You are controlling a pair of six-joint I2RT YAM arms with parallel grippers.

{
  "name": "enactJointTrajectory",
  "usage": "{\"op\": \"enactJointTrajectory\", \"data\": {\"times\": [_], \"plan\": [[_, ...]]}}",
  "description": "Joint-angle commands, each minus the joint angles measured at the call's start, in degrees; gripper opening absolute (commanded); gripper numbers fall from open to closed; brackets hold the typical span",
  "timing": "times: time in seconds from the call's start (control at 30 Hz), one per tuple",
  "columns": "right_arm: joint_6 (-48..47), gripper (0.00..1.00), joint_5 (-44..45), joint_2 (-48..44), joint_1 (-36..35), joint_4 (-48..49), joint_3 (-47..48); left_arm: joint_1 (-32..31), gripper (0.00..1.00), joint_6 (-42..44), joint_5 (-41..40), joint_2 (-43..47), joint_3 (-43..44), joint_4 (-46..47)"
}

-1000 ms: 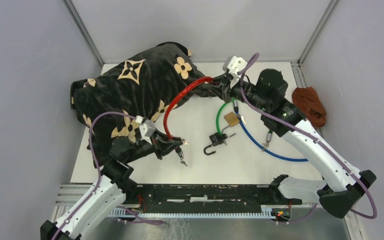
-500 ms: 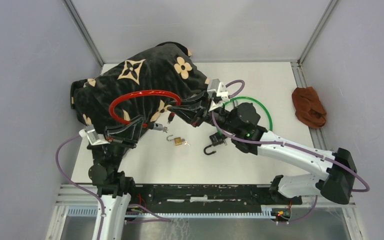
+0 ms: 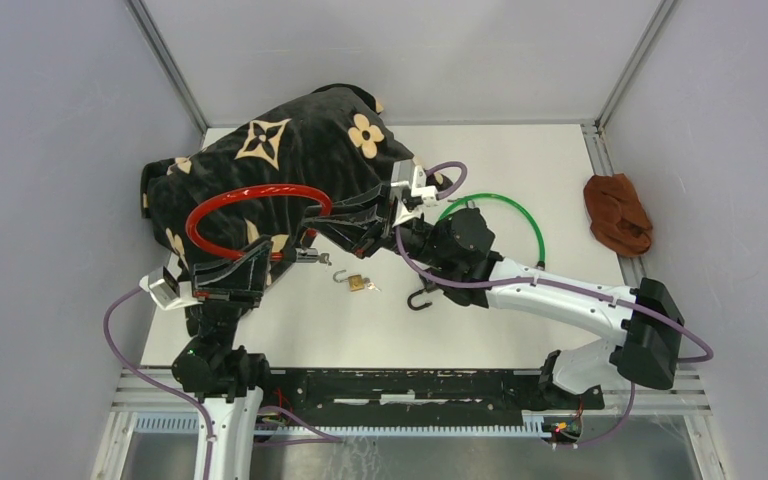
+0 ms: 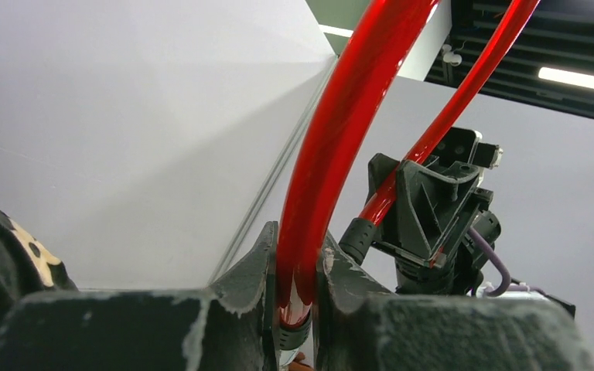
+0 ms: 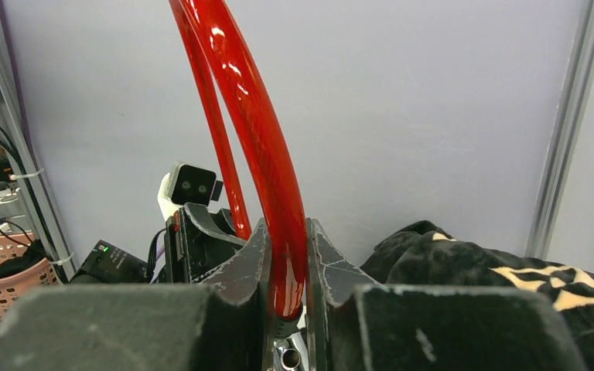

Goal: Lock with the key
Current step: Lock the lock.

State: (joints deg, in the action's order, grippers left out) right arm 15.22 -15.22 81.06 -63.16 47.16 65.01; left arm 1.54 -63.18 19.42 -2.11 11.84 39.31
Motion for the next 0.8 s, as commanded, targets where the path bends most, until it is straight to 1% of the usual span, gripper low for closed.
{"op": "enactJointTrajectory", "data": {"times": [0.0,0.23,0.37,0.63,0.77], "plan": [[0.69,0.0,-2.09,0.19,-1.03,7.21,3.52,0.9,0.02,-6.13,-5.23,0.61,2.37,-1.07],[-1.74,0.0,-0.85,1.28,-1.18,7.3,2.99,0.96,0.02,-12.53,-7.61,0.62,3.71,-3.57],[-2.3,0.0,-0.34,1.71,-1.18,7.36,2.88,1.14,0.02,-13.49,-7.92,0.58,3.81,-3.95],[-0.82,0.0,-0.83,3.51,-1.24,8.42,2.34,1.47,0.02,-16.71,-10.89,0.37,4.19,-6.01],[0.63,0.0,-3.17,4.71,-1.25,10.1,2.45,1.68,0.02,-20.92,-13.94,0.22,4.88,-9.94]]}}
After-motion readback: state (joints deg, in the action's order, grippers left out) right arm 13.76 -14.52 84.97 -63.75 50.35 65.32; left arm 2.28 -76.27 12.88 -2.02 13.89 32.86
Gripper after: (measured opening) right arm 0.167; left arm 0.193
